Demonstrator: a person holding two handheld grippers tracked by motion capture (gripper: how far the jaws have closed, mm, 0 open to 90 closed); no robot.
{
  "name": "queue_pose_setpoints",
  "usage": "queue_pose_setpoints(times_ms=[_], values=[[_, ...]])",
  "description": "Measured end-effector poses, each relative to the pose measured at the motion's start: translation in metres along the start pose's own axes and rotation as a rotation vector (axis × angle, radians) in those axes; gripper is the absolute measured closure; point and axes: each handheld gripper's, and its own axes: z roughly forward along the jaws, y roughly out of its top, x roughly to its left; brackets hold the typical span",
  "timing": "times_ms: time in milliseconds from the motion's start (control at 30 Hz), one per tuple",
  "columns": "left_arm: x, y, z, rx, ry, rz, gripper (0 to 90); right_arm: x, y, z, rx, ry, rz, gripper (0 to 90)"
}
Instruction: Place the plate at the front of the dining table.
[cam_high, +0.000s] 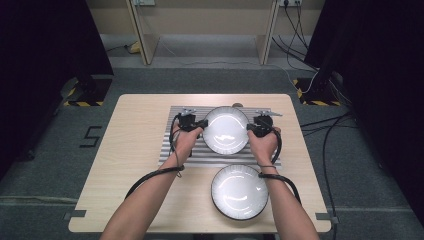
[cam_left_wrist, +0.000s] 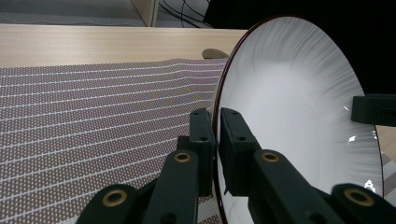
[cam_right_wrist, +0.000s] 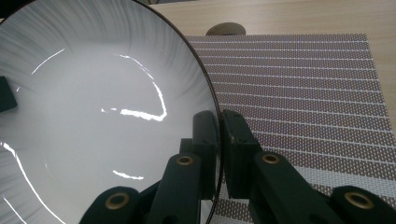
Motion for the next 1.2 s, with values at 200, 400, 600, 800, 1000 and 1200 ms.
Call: queue_pose_setpoints(times_ms=[200,400,600,800,1000,1200], values=[[0.0,-0.001,0.002,0.009,0.005,-0.001,83.3,0.0,0.0,0.002,0.007,-0.005,0.0,84.9],[0.001,-0.002,0.005,0.017,0.005,0.001,83.3,-0.001,-0.001,0.005,0.017,-0.009,-0.003,84.9],[0.0,-0.001,0.007,0.017,0.008,0.006,83.3,-0.002,0.0,0.006,0.018,-0.012,0.001,84.9],[0.0,-0.002,0.01,0.025,0.017,0.008,83.2,-0.003,-0.001,0.008,0.022,-0.017,-0.004,84.9],[0.001,-0.003,0.012,0.032,0.019,0.009,83.0,-0.004,-0.001,0.009,0.025,-0.016,0.001,85.0],[0.002,-0.004,0.013,0.038,0.023,0.009,82.7,-0.003,-0.001,0.011,0.027,-0.017,0.003,85.1]])
